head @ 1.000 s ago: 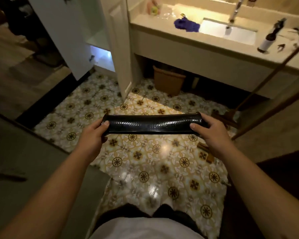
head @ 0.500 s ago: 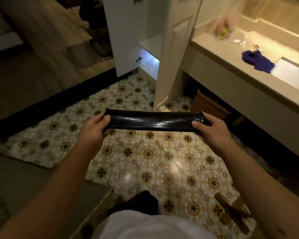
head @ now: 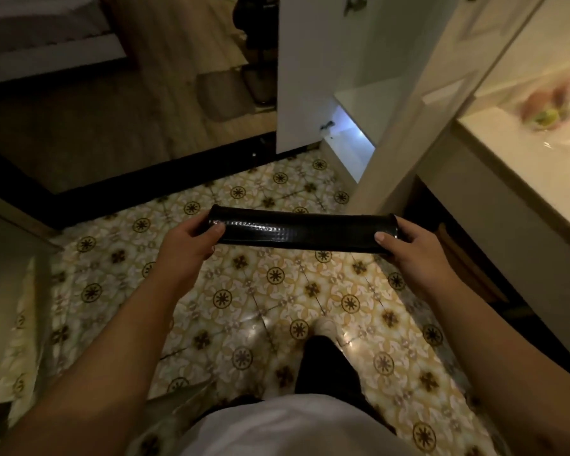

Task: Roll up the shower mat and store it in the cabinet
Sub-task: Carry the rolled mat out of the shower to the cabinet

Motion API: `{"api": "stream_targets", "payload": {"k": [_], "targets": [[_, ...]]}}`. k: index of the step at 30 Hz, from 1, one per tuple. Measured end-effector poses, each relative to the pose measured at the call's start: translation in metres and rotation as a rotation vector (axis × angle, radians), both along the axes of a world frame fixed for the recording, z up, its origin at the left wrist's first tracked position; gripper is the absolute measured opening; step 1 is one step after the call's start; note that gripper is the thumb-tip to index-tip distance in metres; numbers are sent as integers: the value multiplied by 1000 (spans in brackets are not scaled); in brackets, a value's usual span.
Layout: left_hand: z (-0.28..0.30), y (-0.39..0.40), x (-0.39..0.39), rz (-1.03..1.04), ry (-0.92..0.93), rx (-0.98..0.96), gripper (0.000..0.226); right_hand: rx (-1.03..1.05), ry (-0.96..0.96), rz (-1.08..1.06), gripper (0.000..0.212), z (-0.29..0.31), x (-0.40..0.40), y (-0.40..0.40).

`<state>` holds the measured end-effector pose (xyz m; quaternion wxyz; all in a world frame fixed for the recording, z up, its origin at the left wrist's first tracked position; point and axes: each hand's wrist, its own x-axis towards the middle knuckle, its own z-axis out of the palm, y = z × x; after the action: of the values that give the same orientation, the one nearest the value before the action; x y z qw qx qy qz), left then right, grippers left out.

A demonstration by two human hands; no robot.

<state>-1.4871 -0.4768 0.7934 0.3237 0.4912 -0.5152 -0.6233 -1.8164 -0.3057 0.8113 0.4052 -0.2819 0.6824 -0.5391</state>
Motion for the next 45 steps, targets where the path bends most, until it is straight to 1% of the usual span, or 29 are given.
{"api": "stream_targets", "payload": {"k": [2, 5, 9, 11, 13, 16, 18, 21, 22, 23, 25, 29, 32, 35, 39, 42, 45], "targets": [[-2, -22, -15, 33, -5, 3, 27, 4, -62, 17, 23, -9, -22, -36], [0, -53, -37, 116, -55, -7, 37, 1, -106, 65, 22, -19, -58, -93], [12, -91, -64, 194, -127, -36, 36, 21, -193, 146, 42, -24, -98, -169], [14, -109, -72, 240, -136, -57, 40, 12, -184, 202, 44, -23, -111, -204], [15, -126, -77, 267, -104, -57, 43, 5, -172, 245, 45, -21, -119, -235], [14, -156, -85, 282, -91, -53, 42, 2, -148, 298, 40, -21, -130, -277], [10, -177, -88, 292, -82, -39, 42, 2, -127, 308, 42, -24, -137, -303], [4, -219, -93, 318, -105, -18, 57, 18, -101, 315, 58, -32, -142, -349], [2, -236, -94, 320, -103, -13, 61, 27, -94, 313, 59, -35, -143, -365], [1, -250, -95, 313, -98, -13, 61, 28, -89, 309, 55, -38, -143, -378], [1, -287, -95, 295, -91, -7, 57, 19, -94, 309, 46, -47, -142, -409], [3, -364, -95, 241, -88, -5, 43, 21, -68, 324, 54, -56, -140, -468], [11, -421, -106, 197, -108, -10, 39, 25, -52, 286, 52, -59, -144, -508], [20, -470, -128, 138, -92, 19, 36, 26, -43, 213, 44, -61, -156, -536], [19, -525, -173, 49, -69, 41, 26, 14, -58, 93, 45, -65, -184, -557], [11, -562, -216, -23, -83, 67, 32, 29, -109, -14, 32, -68, -213, -572], [1, -593, -264, -96, -88, 83, 35, 26, -148, -130, 31, -80, -247, -581]]}}
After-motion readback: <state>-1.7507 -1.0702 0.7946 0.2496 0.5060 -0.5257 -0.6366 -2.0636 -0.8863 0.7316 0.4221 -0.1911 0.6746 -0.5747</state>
